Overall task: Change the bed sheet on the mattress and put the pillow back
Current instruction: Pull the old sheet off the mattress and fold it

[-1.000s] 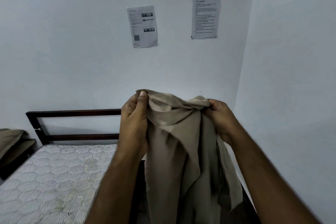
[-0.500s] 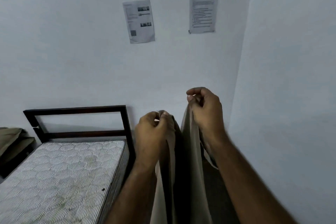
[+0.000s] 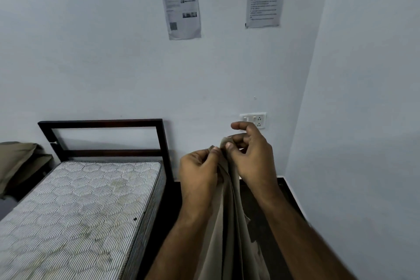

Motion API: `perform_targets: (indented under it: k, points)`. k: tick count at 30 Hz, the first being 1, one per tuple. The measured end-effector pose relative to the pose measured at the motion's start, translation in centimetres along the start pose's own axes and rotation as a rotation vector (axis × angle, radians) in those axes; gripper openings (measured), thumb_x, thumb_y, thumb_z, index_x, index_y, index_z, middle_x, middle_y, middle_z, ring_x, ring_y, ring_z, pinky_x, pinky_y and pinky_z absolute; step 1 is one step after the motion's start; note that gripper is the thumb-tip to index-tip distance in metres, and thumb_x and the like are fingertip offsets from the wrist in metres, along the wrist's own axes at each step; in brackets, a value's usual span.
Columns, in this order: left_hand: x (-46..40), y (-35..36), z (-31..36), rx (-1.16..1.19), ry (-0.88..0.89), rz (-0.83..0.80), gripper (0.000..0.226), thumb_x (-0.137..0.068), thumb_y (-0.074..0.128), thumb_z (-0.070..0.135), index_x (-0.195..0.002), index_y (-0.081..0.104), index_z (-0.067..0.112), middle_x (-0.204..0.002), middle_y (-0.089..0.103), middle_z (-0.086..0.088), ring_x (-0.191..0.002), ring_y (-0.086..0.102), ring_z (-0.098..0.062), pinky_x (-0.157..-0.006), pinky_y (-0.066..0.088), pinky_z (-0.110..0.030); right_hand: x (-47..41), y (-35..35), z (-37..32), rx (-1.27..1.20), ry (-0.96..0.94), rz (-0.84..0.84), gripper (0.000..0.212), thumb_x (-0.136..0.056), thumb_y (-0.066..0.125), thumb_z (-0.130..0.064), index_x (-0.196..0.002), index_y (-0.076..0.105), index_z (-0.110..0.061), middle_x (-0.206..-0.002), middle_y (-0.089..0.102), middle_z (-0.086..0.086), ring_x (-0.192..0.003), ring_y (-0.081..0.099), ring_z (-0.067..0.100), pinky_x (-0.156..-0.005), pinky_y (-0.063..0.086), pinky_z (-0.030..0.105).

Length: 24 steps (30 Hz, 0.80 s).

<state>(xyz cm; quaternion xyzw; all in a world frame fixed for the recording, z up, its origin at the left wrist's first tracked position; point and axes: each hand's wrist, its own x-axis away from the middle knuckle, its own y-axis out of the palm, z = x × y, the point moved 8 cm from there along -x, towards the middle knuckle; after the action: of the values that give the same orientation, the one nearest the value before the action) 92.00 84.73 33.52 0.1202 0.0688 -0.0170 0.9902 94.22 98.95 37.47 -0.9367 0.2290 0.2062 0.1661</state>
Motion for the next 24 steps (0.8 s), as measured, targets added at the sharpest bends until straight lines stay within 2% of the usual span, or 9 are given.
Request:
perform_targets:
  k: [3, 7, 9, 11, 16, 20, 22, 24]
  points:
    - [0.5, 0.5, 0.0, 0.079, -0.024, -0.003, 0.030, -0.102, 0.057, 0.015, -0.087, 0.070, -0.009, -0.078, 0.062, -0.021, -0.073, 0.056, -0.029, -0.061, 0.046, -0.033, 0.5, 0.1, -1.2, 0.037, -0.074, -0.021, 0.033, -0.089, 0.074, -0.005, -0.112, 0.065, -0.027, -0.086, 0.076, -0.017, -0.086, 0.070, -0.004, -0.074, 0.049, 0.010]
    - [0.9, 0.9, 0.4, 0.168, -0.033, 0.004, 0.029, -0.101, 0.053, 0.008, -0.092, 0.066, -0.016, -0.084, 0.062, -0.026, -0.079, 0.055, -0.031, -0.065, 0.046, -0.033, 1.6, 0.3, -1.8, 0.091, -0.131, -0.016, 0.023, -0.091, 0.074, -0.012, -0.108, 0.068, -0.026, -0.092, 0.075, -0.018, -0.091, 0.070, -0.005, -0.083, 0.057, 0.025]
    - [1.4, 1.1, 0.6, 0.193, -0.035, 0.008, 0.031, -0.102, 0.053, 0.008, -0.092, 0.063, -0.020, -0.081, 0.060, -0.024, -0.078, 0.055, -0.029, -0.064, 0.049, -0.031, 1.9, -0.2, -2.0, 0.101, -0.155, 0.033, 0.018, -0.090, 0.075, -0.016, -0.104, 0.069, -0.026, -0.093, 0.075, -0.019, -0.092, 0.070, -0.005, -0.082, 0.058, 0.031]
    - [1.9, 1.3, 0.9, 0.209, -0.028, 0.005, 0.033, -0.102, 0.054, 0.009, -0.090, 0.061, -0.021, -0.078, 0.058, -0.020, -0.074, 0.052, -0.028, -0.062, 0.047, -0.030, 2.4, -0.7, -2.4, 0.129, -0.178, 0.083, 0.017, -0.091, 0.075, -0.019, -0.102, 0.067, -0.029, -0.093, 0.075, -0.020, -0.092, 0.069, -0.007, -0.079, 0.059, 0.031]
    - [2.3, 1.6, 1.4, 0.226, -0.023, 0.015, 0.031, -0.102, 0.056, 0.008, -0.087, 0.065, -0.017, -0.077, 0.059, -0.020, -0.073, 0.056, -0.027, -0.058, 0.052, -0.026, 2.8, -0.8, -3.0, 0.142, -0.215, 0.085, 0.020, -0.092, 0.074, -0.018, -0.105, 0.064, -0.030, -0.094, 0.075, -0.019, -0.095, 0.068, -0.007, -0.077, 0.058, 0.025]
    - [2.7, 1.4, 1.3, 0.243, -0.024, 0.058, 0.032, -0.102, 0.057, 0.012, -0.086, 0.068, -0.013, -0.078, 0.060, -0.019, -0.077, 0.053, -0.029, -0.065, 0.048, -0.033, 2.9, -1.9, -3.3, 0.037, -0.218, 0.136, 0.018, -0.088, 0.078, -0.012, -0.099, 0.065, -0.019, -0.089, 0.075, -0.017, -0.090, 0.071, -0.005, -0.076, 0.056, 0.016]
    - [2.9, 1.3, 1.2, 0.250, -0.024, 0.069, 0.037, -0.102, 0.058, 0.016, -0.079, 0.063, -0.013, -0.078, 0.056, -0.016, -0.077, 0.050, -0.029, -0.065, 0.044, -0.034, 2.6, -3.5, -3.6, 0.029, -0.235, 0.244, 0.019, -0.087, 0.080, -0.013, -0.096, 0.063, -0.017, -0.086, 0.074, -0.015, -0.084, 0.071, -0.001, -0.075, 0.056, 0.020]
    - [3.0, 1.2, 1.1, 0.255, -0.031, 0.077, 0.038, -0.102, 0.058, 0.017, -0.074, 0.067, -0.006, -0.076, 0.054, -0.015, -0.075, 0.050, -0.028, -0.063, 0.044, -0.032, 2.3, -4.3, -3.8, 0.041, -0.225, 0.293, 0.022, -0.086, 0.080, -0.015, -0.095, 0.060, -0.019, -0.086, 0.074, -0.016, -0.085, 0.071, -0.002, -0.076, 0.058, 0.028]
